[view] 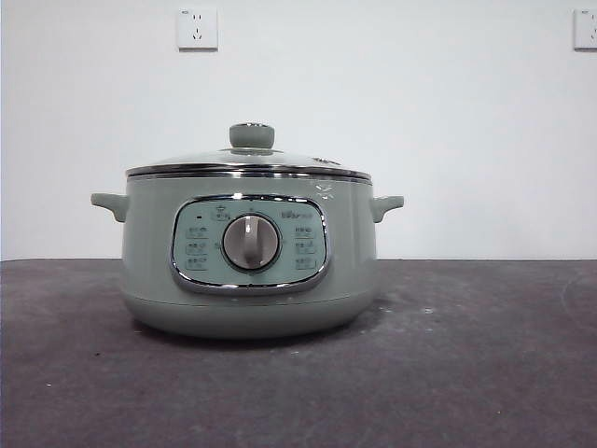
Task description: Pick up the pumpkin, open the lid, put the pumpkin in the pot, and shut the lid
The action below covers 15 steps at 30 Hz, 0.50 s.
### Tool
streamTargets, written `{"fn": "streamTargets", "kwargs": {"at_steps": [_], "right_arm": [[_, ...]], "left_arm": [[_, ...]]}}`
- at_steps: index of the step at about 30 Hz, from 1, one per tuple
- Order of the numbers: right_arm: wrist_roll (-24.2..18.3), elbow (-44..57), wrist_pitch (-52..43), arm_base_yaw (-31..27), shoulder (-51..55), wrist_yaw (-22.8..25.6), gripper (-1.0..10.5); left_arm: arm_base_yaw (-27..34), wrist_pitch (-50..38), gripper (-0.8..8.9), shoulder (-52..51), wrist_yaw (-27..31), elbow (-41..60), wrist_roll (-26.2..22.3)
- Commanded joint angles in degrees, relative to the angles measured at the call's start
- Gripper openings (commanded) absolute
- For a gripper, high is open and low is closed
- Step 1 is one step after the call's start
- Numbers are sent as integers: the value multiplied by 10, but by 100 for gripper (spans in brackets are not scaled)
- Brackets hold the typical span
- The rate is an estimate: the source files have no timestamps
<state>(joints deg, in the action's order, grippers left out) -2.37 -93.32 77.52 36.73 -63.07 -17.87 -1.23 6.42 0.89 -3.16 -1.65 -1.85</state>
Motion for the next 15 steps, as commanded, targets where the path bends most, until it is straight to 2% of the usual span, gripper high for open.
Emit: {"fn": "streamTargets", "kwargs": {"at_steps": [1,7,15], "right_arm": [[-1,0,8,1,2,0,1],[-1,0,8,1,2,0,1],[-1,0,8,1,2,0,1]], "left_arm": [[2,8,-4,-8,1,14,8],[2,43,-4,-8,1,15,8],[2,43,-4,-8,1,15,8]]}}
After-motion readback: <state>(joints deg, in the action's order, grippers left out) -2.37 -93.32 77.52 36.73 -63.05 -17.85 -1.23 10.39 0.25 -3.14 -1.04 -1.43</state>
